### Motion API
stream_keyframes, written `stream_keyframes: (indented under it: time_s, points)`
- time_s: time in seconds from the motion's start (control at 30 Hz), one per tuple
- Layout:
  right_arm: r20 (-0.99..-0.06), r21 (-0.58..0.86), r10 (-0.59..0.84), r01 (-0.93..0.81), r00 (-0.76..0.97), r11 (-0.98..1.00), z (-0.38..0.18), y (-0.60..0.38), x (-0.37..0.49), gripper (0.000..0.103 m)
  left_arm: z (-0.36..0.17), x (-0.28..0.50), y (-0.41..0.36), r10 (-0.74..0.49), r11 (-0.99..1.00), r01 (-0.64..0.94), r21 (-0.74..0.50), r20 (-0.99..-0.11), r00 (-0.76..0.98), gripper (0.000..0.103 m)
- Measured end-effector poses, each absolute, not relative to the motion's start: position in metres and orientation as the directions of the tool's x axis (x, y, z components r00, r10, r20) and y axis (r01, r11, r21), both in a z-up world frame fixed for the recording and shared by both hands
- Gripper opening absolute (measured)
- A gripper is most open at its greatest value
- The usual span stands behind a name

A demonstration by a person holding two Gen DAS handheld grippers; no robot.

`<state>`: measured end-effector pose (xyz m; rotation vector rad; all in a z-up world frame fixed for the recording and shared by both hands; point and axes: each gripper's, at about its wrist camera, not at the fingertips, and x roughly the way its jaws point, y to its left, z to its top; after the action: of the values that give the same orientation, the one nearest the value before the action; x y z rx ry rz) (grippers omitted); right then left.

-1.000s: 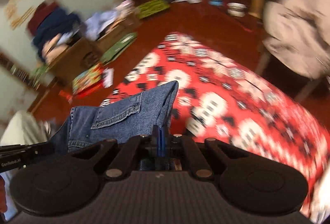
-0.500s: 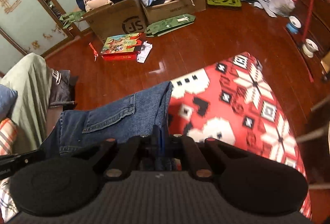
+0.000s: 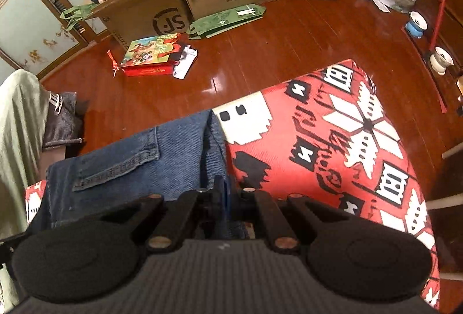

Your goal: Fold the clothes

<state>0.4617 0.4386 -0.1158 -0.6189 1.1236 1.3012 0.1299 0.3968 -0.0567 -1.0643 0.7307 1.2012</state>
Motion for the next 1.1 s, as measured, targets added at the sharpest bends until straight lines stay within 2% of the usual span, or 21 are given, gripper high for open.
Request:
stream_keyframes:
  time_s: [0.17, 0.3, 0.4, 0.73, 1.1]
  points:
    - [-0.891, 0.235, 0.44, -0.943, -0.112, 0.236, -0.118, 0.438, 0.462, 0.001, -0.058, 0.118, 0.392, 0.35, 0.004, -0.957, -0.29, -0.896, 0.273, 0.005]
    - [-0.874, 0.245, 0.472, -0.945, -0.118, 0.218, -0.099, 0.432, 0.458, 0.001, -0.044, 0.116, 0.392, 0.365, 0.01, -0.94, -0.34, -0.874, 0.32, 0.005]
    - [-0.867, 0.215, 0.49, -0.956, -0.092, 0.201, -0.092, 0.43, 0.454, 0.001, -0.058, 0.118, 0.392, 0.344, 0.019, -0.946, -0.324, -0.886, 0.311, 0.005]
    - [-0.886, 0.197, 0.459, -0.949, -0.065, 0.246, -0.127, 0.434, 0.46, 0.001, -0.079, 0.122, 0.396, 0.292, 0.042, -0.965, -0.257, -0.921, 0.258, 0.005]
    - [-0.872, 0.188, 0.487, -0.954, -0.053, 0.232, -0.111, 0.428, 0.454, 0.001, -0.059, 0.121, 0.396, 0.305, 0.059, -0.959, -0.277, -0.91, 0.281, 0.005]
